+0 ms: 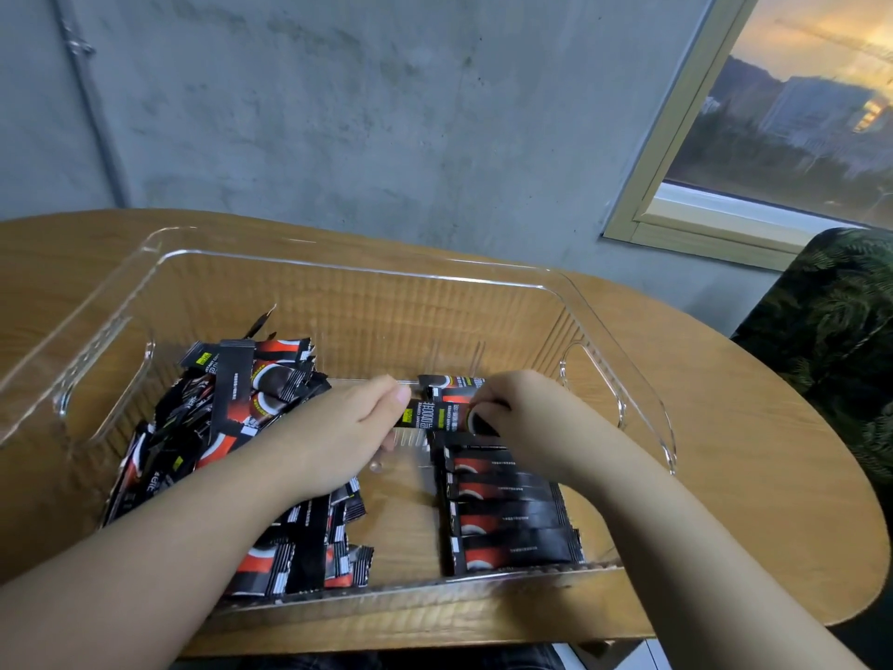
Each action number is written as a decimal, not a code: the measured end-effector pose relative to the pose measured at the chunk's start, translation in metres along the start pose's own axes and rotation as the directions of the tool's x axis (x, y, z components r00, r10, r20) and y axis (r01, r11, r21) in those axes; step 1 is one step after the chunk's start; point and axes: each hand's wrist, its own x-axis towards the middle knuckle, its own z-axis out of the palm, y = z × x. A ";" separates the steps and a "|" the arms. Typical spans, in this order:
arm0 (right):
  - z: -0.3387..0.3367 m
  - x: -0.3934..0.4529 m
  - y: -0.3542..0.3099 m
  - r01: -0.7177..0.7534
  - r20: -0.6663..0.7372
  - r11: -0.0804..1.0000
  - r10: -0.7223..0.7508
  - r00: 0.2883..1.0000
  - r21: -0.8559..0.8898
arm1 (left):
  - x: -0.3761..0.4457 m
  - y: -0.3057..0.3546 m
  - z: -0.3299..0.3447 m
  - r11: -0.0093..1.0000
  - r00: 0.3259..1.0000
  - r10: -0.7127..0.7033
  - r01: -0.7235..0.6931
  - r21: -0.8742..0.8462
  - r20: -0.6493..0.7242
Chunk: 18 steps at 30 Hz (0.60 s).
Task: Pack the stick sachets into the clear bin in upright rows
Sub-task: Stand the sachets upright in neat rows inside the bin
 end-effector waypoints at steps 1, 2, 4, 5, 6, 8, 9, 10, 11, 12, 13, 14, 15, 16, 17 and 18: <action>0.001 0.003 0.001 -0.026 -0.007 1.000 0.025 1.000 -0.007 | 0.000 0.000 0.000 1.000 1.000 0.003 -0.003 0.021 0.013; 0.002 0.005 0.001 -0.052 -0.017 0.999 0.051 0.999 -0.018 | 0.001 -0.001 0.001 0.999 1.000 0.002 -0.003 0.053 0.023; 0.007 0.008 0.001 -0.081 -0.048 0.995 0.078 0.996 -0.060 | 0.003 -0.002 0.002 0.995 1.000 -0.001 -0.001 0.098 0.022; 0.009 0.008 -0.001 -0.075 -0.075 0.992 0.067 0.995 -0.099 | 0.005 -0.003 0.002 0.995 1.000 0.002 -0.003 0.103 0.014; 0.011 0.008 -0.003 -0.054 -0.102 0.987 0.039 0.994 -0.153 | 0.006 -0.004 0.002 0.995 1.000 0.006 -0.006 0.101 0.002; 0.013 0.009 -0.008 0.018 -0.138 0.957 -0.060 0.989 -0.288 | 0.008 -0.006 0.003 0.996 1.000 0.011 -0.008 0.084 -0.028; 0.015 0.011 -0.010 0.058 -0.135 0.936 -0.111 0.985 -0.347 | 0.008 -0.006 0.003 0.997 0.999 0.013 -0.009 0.077 -0.045; 0.017 0.014 -0.013 0.100 -0.126 0.913 -0.162 0.979 -0.395 | 0.008 -0.007 0.003 0.997 0.998 0.014 -0.010 0.071 -0.061; 0.020 0.017 -0.015 0.145 -0.123 0.882 -0.222 0.967 -0.448 | 0.008 -0.007 0.004 0.998 0.997 0.016 -0.011 0.068 -0.071; 0.024 0.020 -0.017 0.187 -0.123 0.839 -0.288 0.950 -0.512 | 0.008 -0.008 0.004 0.998 0.997 0.015 -0.010 0.065 -0.076; 0.026 0.023 -0.018 0.222 -0.120 0.790 -0.349 0.930 -0.572 | 0.008 -0.008 0.004 0.998 0.997 0.013 -0.008 0.059 -0.077; 0.026 0.025 -0.019 0.247 -0.103 0.751 -0.386 0.917 -0.612 | 0.008 -0.008 0.005 0.999 0.997 0.012 -0.008 0.049 -0.081; 0.024 0.028 -0.020 0.258 -0.084 0.736 -0.393 0.916 -0.626 | 0.008 -0.007 0.005 0.999 0.996 0.007 -0.004 0.032 -0.087; 0.020 0.030 -0.021 0.252 -0.068 0.740 -0.373 0.926 -0.623 | 0.008 -0.007 0.005 1.000 0.995 0.003 -0.002 0.013 -0.098; 0.015 0.033 -0.022 0.229 -0.051 0.753 -0.328 0.943 -0.617 | 0.008 -0.007 0.005 1.000 0.994 -0.005 0.004 -0.008 -0.112; 0.010 0.037 -0.022 0.193 -0.043 0.764 -0.277 0.960 -0.616 | 0.008 -0.008 0.005 1.000 0.991 -0.013 0.010 -0.022 -0.130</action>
